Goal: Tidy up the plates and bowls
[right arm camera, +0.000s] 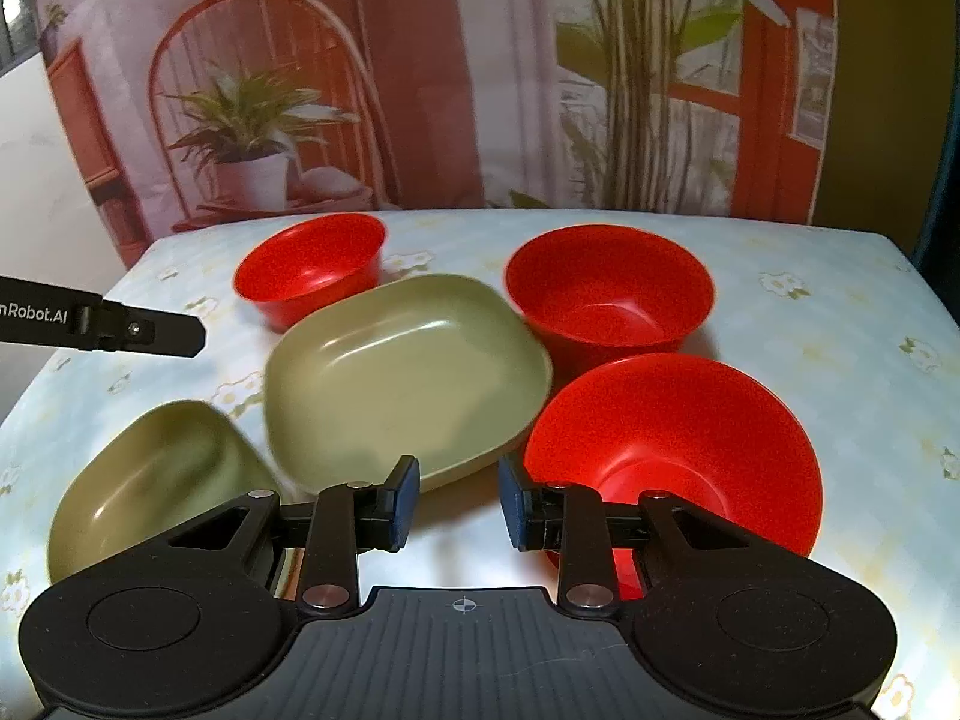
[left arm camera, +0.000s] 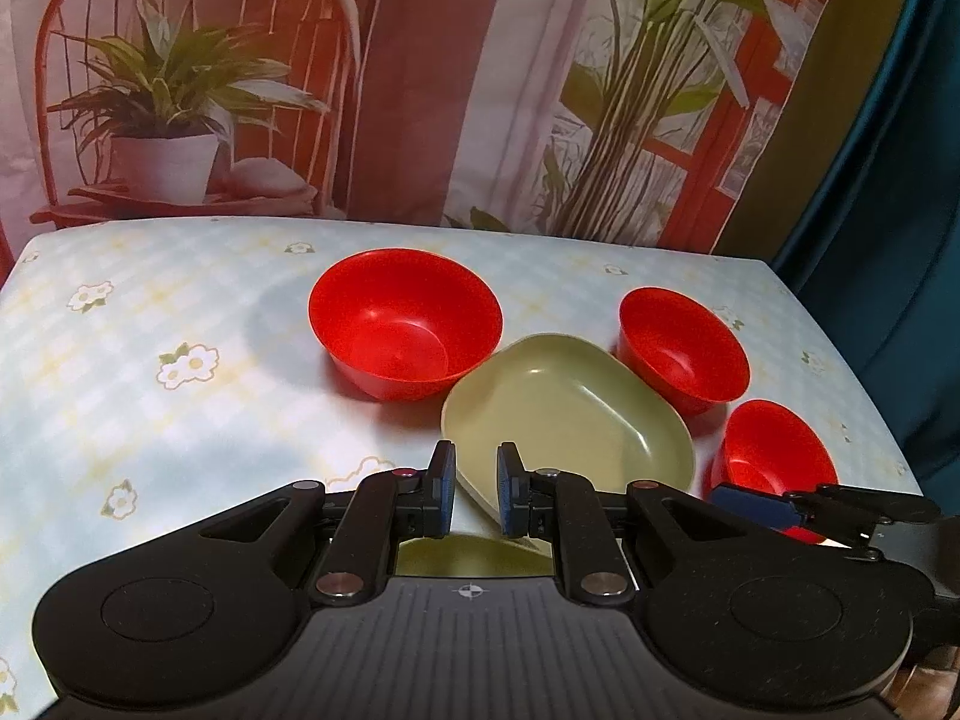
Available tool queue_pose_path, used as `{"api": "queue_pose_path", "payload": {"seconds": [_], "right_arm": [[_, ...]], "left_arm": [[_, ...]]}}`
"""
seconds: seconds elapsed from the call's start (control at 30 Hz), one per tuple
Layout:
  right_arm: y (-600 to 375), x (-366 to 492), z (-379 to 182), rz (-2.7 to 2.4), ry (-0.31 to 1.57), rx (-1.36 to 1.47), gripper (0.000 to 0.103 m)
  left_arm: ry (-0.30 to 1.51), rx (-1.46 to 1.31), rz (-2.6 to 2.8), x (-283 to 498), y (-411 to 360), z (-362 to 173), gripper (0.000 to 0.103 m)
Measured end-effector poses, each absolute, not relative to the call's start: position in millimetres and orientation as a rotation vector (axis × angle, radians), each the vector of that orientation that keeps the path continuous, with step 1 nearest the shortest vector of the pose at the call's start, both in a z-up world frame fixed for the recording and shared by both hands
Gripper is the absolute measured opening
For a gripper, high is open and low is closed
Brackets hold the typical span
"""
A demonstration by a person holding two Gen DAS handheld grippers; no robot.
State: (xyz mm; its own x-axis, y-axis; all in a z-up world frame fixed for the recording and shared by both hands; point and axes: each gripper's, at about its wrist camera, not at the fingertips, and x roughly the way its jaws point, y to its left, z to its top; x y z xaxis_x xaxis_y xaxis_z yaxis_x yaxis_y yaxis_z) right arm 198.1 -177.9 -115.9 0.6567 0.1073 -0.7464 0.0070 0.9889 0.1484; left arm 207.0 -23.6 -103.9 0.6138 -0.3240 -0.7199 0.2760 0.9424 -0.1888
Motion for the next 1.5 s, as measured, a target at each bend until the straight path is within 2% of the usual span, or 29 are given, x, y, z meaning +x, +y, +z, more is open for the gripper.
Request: {"api": "queue_pose_path", "payload": {"seconds": [0.33,1.5], "right_arm": [[-183,205,-117,0.043,0.858,0.141,0.024],[-193,225,-109,0.043,0.875,0.185,0.025]], "left_arm": [[0.858,-0.061,-0.354,221,-25,-112,0.017],[0.863,-0.058,-0.381,229,-26,-115,0.017]]}}
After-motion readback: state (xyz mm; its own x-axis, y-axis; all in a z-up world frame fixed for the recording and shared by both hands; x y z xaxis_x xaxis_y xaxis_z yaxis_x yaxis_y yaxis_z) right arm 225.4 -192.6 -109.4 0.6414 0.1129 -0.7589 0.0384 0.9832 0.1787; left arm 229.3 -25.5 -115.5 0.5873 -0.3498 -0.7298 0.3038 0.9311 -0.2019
